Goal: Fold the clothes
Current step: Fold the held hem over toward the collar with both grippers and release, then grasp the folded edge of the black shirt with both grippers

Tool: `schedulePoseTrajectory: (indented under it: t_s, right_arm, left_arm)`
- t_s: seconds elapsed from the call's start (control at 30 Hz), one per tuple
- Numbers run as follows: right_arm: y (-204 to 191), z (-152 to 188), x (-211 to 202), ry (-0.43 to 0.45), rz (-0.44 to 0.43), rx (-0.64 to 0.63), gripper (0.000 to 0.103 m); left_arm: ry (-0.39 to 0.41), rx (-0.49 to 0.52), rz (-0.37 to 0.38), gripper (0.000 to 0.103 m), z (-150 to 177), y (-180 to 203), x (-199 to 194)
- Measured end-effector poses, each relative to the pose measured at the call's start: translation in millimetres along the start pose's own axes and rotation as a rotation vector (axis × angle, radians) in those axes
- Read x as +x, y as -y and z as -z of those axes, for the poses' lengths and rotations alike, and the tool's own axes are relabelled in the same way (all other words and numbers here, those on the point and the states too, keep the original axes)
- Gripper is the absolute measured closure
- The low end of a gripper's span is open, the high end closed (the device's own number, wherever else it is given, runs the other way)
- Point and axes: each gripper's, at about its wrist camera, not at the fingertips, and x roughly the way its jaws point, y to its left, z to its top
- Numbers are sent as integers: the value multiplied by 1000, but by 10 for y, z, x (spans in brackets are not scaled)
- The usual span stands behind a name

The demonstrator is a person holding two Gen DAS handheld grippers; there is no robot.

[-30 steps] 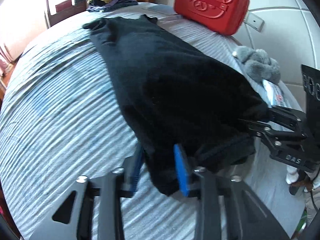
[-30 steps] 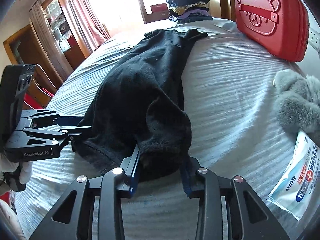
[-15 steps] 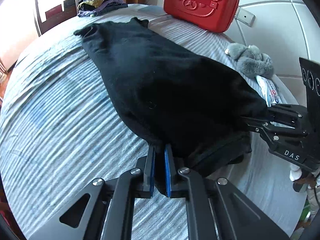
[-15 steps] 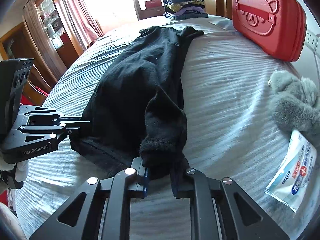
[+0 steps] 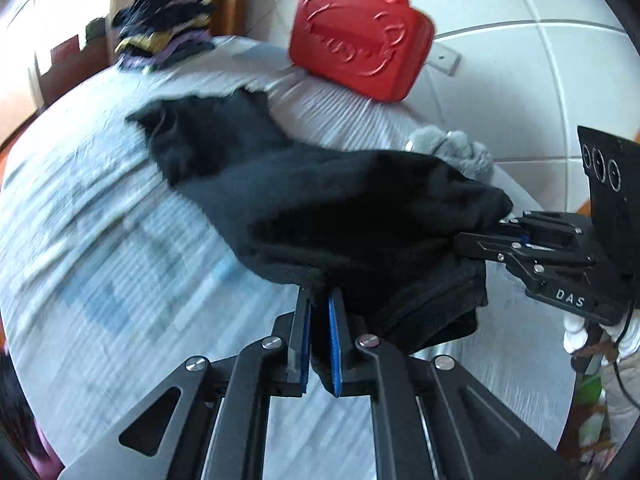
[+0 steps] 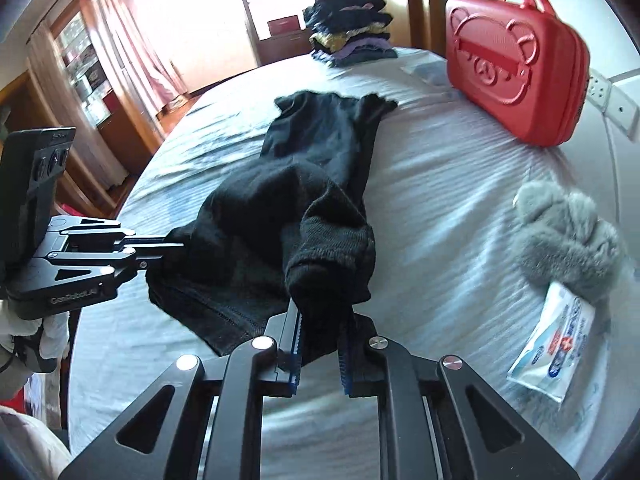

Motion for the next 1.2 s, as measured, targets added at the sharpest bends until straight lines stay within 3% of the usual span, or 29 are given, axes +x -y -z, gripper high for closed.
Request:
schedulePoseTrajectory:
  t_s: [0.17,0.3,0.43,0.63,0.8,0.83,0.87,0.9,0.93,0.97,1.07,1.2]
  right_arm:
    - [-147,-358,-52,29,83,114,89]
    - [-275,-747,-35,55,116,199,89]
    - [-383,-1199,125,69,124,208,89]
    - [-318,-1837,649,53,154,243,89]
    - [-210,-2344,1132,33,180,290,89]
    - [-152,-2420,1233,33,186,311,89]
    - [-72,-2481,1337,34,193,339,88]
    - [8,-2542,1441,36,199,368,84]
    - [87,-2603,1545,38,206,396,84]
    - [167,-2665,1649,40,212,424,79]
    - [380,-2837,1887,56,248,500,40]
    - [398,-2906,1710,109,335,539,38]
  left_arm:
    - [0,80,127,96,-451,-366,-89]
    - [-10,157,185,96,-801,-688,-122]
    - [1,175,178,96,-1128,-1013,-55]
    - [-41,167,173,96,-1567,-1499,349]
    - [-105,205,233,93,-2065,-1865,945]
    - [-125,225,231,86,-2188,-1949,1095]
    - [-129,242,218,66,-2278,-2024,1178]
    - [-132,259,204,53,-2367,-2100,1261]
    - [-135,274,193,31,-2459,-2181,1338]
    - [-134,287,184,25,-2555,-2275,1398]
    - [-131,329,142,25,-2781,-2532,1524]
    - [-136,337,131,25,-2896,-2762,1555]
